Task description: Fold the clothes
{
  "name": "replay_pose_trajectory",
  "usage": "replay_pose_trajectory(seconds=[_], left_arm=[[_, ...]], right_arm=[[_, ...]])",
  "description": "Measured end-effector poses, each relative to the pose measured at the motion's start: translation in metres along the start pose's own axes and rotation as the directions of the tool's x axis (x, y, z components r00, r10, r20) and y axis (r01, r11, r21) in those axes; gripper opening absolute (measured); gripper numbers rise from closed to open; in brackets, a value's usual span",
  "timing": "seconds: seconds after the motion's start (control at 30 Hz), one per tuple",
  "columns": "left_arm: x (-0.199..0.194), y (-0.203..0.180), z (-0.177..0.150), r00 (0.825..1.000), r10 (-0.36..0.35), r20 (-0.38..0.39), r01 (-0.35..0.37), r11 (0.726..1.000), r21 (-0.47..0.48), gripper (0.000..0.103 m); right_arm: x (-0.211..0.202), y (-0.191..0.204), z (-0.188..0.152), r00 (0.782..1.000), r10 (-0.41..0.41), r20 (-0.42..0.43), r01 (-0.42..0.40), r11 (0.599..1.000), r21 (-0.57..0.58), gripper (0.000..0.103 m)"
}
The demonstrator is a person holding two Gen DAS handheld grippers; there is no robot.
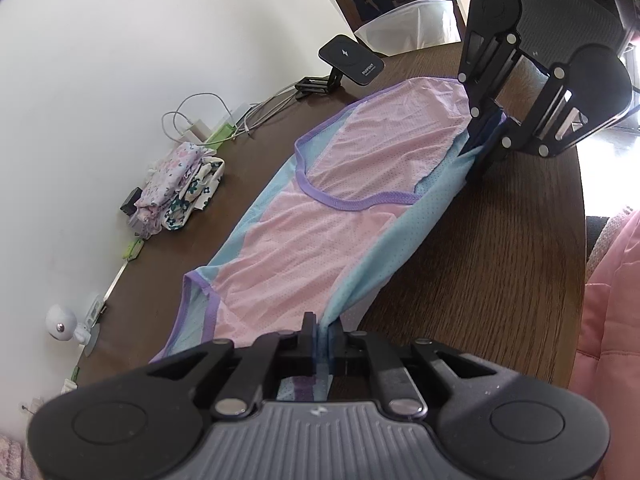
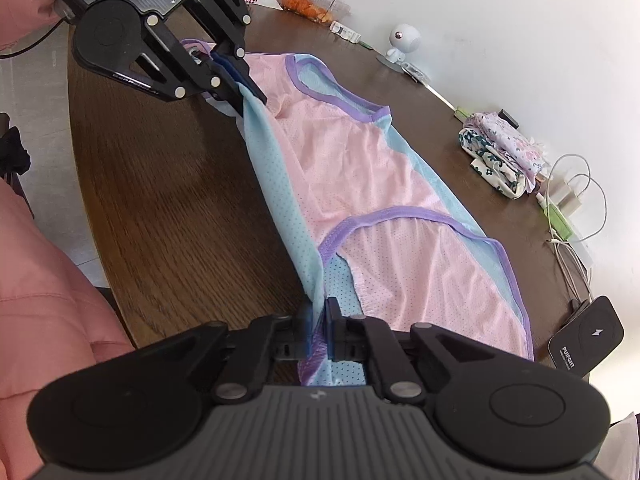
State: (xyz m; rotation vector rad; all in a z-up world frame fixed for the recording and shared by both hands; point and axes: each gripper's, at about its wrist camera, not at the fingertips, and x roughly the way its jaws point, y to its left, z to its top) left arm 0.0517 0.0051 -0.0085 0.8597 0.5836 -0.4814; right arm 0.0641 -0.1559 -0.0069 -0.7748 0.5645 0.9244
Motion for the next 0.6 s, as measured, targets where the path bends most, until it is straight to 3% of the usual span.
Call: replay_pose_trajectory(seconds=[0.13,0.27,0.3,0.33,0.37,0.6], left_arm=[[0.002,-0.014,-0.011,0.999,0.03,-0.021,-0.03,0.999,0.024,0.022],[0.001,-0.019,-0.019,0.998,0.047,-0.031,-0.047,0.999,0.024,0.022],[0.0,-0.018,-0.02,0.998,0.047,-0.032,-0.046,0.999,0.025,0.022],[-0.001,-0.017,-0.02,0.999,0.036,-0.031,-0.035,0.999,0.026,0.011],[-0.002,-0.016,-0.02,0.999,0.026,-0.03,-0.025,0.999,0.027,0.009],[-0.006,0.021,0.004,1.0,-0.001,-0.015,0.003,0.987,0.161,0.008]], right_arm=[[-0.004,-0.004,-0.005,1.0,-0.004,-0.005,0.004,1.0,-0.005,0.005],[-0.005,-0.007,-0.006,1.0,0.004,-0.013,-0.005,1.0,-0.018,0.005],[-0.004,-0.007,-0.006,1.0,0.01,-0.017,-0.01,1.0,-0.026,0.005],[-0.004,-0.008,-0.006,1.0,0.015,-0.022,-0.016,0.999,-0.034,0.005],[-0.004,-0.008,-0.005,0.999,0.023,-0.027,-0.024,0.999,-0.045,0.005],[-0.01,-0.029,0.013,0.995,0.08,-0.065,-0.09,0.981,-0.174,0.005]])
